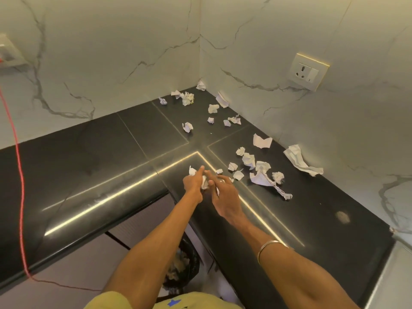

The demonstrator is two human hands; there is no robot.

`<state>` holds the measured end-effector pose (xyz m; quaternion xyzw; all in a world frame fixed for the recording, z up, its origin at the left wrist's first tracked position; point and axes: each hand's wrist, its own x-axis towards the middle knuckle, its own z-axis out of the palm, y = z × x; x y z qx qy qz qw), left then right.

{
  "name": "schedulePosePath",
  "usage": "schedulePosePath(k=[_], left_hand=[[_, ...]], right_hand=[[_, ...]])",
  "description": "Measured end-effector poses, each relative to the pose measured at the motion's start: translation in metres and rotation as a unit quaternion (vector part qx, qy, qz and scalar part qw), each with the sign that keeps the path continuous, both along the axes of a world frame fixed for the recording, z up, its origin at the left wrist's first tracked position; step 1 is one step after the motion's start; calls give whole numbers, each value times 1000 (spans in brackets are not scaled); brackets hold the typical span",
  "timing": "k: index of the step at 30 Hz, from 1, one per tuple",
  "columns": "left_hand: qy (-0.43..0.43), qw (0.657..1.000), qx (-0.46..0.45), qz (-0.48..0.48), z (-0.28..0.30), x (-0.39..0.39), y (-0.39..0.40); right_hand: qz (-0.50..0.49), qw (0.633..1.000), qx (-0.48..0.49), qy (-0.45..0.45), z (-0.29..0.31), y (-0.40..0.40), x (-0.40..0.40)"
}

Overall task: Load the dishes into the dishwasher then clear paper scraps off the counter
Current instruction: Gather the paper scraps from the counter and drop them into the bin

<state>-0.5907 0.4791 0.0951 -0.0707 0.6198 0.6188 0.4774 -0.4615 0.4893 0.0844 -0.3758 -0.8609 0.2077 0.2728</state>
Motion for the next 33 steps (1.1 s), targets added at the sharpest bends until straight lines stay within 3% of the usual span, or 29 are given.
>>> schedulePosePath(k=[3,6,9,12,15,20,26,30,33], left_hand=[[-42,998,15,41,-7,-31,-9],[-79,997,9,11,-22,-54,-23],[-95,994,28,-36,-28,-61,-30],[-102,990,35,-88,-27,-61,-27],[-76,990,25,-119,-27,-58,-21],[-99,983,27,-149,-31,-49,-16],[-187,957,102,-196,-29,-37,-12],[-198,954,69,-216,-35,-41,-14],[-151,957,30,-246,-34,-46,-8]], right_hand=[[-84,996,-9,-25,-1,-2,-8],[-96,982,-8,-159,-15,1,-2],[-95,978,-24,-186,-26,-2,1],[-144,978,-93,-122,-23,-5,-12],[-181,972,-145,30,-6,-1,-32],[-128,972,-151,129,27,-8,-65],[-112,974,-195,19,18,0,-77],[-100,974,-196,-58,11,6,-71],[-69,962,-245,-95,9,13,-67]])
